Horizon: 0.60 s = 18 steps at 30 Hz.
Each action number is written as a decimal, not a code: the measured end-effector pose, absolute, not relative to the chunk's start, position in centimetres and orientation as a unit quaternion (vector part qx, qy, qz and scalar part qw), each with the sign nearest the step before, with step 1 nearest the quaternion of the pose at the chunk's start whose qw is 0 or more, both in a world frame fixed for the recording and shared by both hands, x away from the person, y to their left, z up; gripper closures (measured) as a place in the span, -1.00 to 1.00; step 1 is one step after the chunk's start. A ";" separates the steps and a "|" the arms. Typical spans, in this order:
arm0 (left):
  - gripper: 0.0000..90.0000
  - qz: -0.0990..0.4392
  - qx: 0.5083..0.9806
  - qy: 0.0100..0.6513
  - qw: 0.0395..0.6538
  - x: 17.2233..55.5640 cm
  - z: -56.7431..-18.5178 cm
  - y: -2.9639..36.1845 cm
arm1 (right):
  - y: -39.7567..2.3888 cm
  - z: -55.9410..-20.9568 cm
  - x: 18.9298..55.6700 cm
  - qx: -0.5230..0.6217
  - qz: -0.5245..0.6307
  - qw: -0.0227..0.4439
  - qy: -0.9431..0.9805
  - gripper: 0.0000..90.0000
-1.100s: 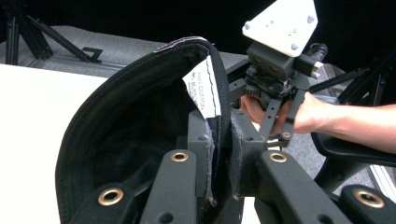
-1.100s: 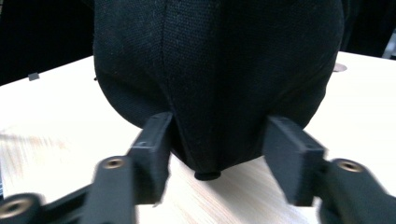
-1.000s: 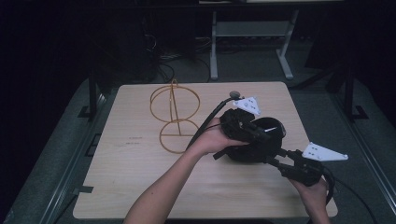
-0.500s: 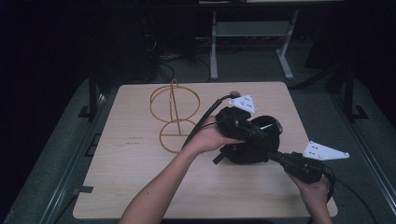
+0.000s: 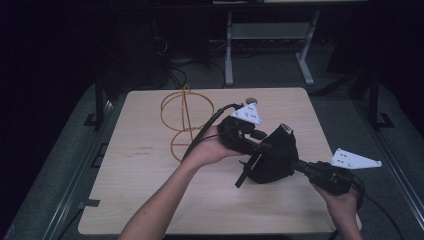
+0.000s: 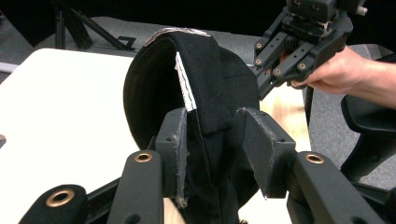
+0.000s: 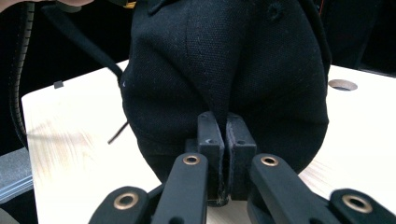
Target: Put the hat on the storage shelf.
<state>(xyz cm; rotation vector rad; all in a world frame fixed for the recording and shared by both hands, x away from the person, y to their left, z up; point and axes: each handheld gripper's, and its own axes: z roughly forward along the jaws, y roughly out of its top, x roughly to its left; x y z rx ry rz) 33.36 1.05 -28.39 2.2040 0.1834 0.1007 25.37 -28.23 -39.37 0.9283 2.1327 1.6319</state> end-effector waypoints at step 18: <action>0.16 0.073 0.895 0.090 0.430 32.1 -29.2 5.7 | -28.7 -37.1 26.4 0.331 0.573 0.129 0.739 0.94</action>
